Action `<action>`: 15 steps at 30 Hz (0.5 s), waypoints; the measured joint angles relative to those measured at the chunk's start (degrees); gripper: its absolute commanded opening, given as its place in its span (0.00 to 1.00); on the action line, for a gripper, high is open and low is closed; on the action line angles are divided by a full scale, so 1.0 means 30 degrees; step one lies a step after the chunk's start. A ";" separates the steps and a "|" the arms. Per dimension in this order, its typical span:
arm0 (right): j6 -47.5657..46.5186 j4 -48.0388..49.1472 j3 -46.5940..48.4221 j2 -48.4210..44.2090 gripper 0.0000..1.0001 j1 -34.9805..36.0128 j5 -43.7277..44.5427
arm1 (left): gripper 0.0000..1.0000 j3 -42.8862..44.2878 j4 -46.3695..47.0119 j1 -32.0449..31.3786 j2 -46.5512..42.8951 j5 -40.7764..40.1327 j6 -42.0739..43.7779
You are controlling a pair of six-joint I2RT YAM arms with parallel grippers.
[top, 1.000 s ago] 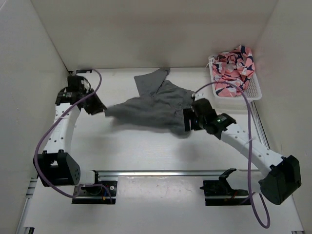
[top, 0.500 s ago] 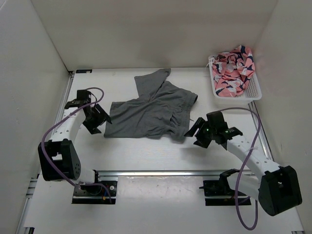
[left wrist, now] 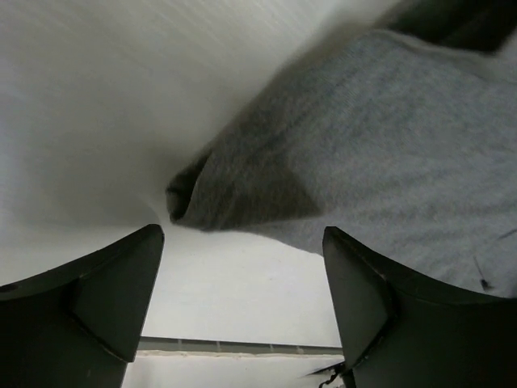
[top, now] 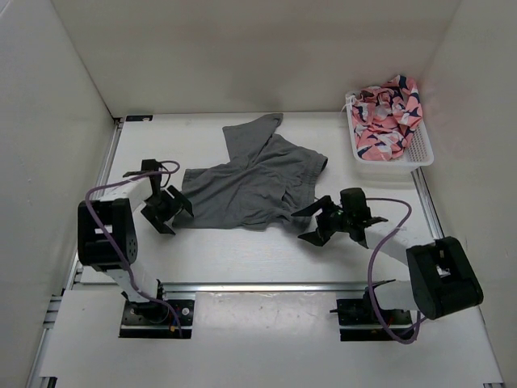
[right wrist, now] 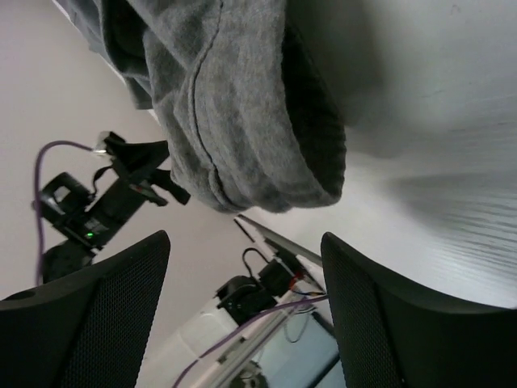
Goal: Fold and stack the shorts
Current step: Flatten the shorts out
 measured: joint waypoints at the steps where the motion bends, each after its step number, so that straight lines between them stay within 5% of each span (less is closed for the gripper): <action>1: 0.0321 0.0219 0.0015 0.0262 0.79 0.0000 -0.0080 | 0.85 0.0000 0.0124 -0.0015 0.0350 -0.0015 -0.0044; 4: 0.1158 0.0532 0.0211 0.1173 0.73 0.0000 -0.0124 | 0.54 0.0117 0.0168 -0.0102 0.1180 0.0022 -0.0189; 5: 0.1370 0.0546 0.0372 0.1515 0.65 0.0000 -0.0102 | 0.42 0.0197 0.0182 -0.0131 0.1275 0.0022 -0.0255; 6: 0.1566 0.0597 0.0539 0.1887 0.58 0.0000 -0.0080 | 0.20 0.0306 0.0270 -0.0182 0.1406 -0.0036 -0.0255; 7: 0.1741 0.0627 0.0729 0.2280 0.49 0.0000 -0.0036 | 0.10 0.0401 0.0386 -0.0219 0.1552 -0.0058 -0.0291; 8: 0.1756 0.0627 0.0925 0.2659 0.25 0.0000 -0.0007 | 0.10 0.0517 0.0452 -0.0255 0.1698 -0.0080 -0.0226; 10: 0.1683 0.0270 0.1464 0.3366 0.05 -0.0044 0.0131 | 0.10 0.0699 0.0532 -0.0321 0.1843 -0.0087 -0.0211; 15: -0.0474 -0.3687 0.4481 0.3541 0.00 -0.0313 0.1770 | 0.10 0.1202 0.0532 -0.0277 0.1916 -0.0080 -0.0204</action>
